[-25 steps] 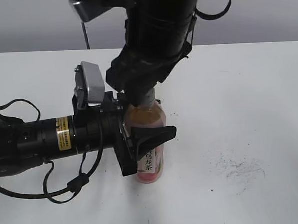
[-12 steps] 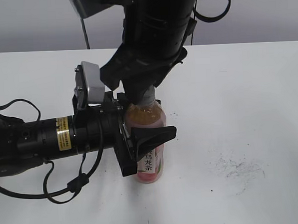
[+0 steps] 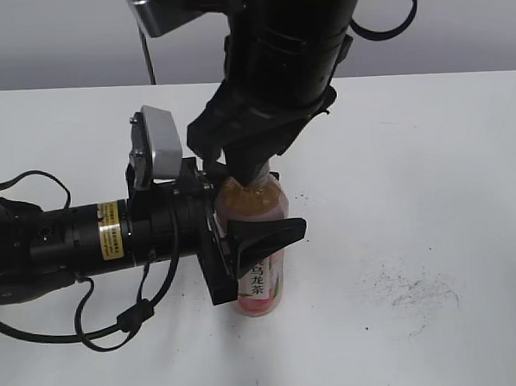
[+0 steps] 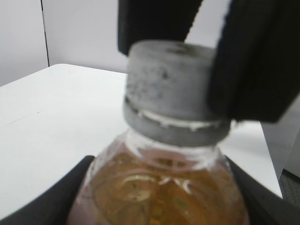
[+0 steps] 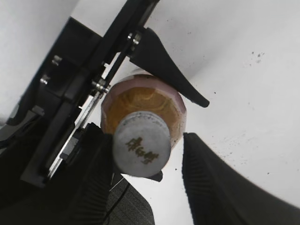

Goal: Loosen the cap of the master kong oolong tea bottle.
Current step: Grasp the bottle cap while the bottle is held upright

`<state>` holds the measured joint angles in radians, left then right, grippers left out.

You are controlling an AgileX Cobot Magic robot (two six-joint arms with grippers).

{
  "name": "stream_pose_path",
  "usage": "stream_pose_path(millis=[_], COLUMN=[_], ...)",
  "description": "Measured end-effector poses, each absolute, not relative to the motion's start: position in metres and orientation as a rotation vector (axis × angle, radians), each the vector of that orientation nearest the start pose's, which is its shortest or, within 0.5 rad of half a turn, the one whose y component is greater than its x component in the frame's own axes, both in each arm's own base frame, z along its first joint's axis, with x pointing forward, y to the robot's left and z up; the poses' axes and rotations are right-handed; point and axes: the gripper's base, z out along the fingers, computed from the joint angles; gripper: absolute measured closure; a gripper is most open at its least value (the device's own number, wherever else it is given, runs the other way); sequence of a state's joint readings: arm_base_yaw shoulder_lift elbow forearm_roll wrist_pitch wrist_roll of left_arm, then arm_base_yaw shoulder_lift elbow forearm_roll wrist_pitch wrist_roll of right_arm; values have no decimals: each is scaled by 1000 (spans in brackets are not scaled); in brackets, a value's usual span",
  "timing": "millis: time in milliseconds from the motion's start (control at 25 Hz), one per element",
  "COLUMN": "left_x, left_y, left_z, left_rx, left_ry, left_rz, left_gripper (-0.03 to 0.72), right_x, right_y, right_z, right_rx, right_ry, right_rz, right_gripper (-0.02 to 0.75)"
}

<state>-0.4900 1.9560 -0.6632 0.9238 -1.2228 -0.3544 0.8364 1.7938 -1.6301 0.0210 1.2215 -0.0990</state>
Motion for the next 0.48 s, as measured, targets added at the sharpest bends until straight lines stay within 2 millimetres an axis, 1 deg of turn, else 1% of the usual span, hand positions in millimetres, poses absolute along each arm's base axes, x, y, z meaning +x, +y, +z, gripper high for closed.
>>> stream_pose_path(millis=[160,200,240,280,360,480], left_x=[242,242,242,242,242,242], left_y=[-207,-207,-207,-207,-207,-207], left_z=[133,133,133,133,133,133], left_rx=[1078,1078,1078,1078,1078,1080], left_ry=[1444,1444,1444,1444,1444,1442], left_rz=[-1039,-1039,-1039,-1039,-1039,-1038], left_gripper=[242,242,242,242,242,242], right_x=[251,250,250,250,250,250], right_y=[281,281,281,281,281,281], right_z=[305,305,305,305,305,305], right_rx=[-1325,-1345,-1371,-1419,-1550,-1848], right_ry=[2569,2559,2544,2516,2433,2200], right_rz=[171,172,172,167,152,102], right_gripper=[393,412,449,469,469,469])
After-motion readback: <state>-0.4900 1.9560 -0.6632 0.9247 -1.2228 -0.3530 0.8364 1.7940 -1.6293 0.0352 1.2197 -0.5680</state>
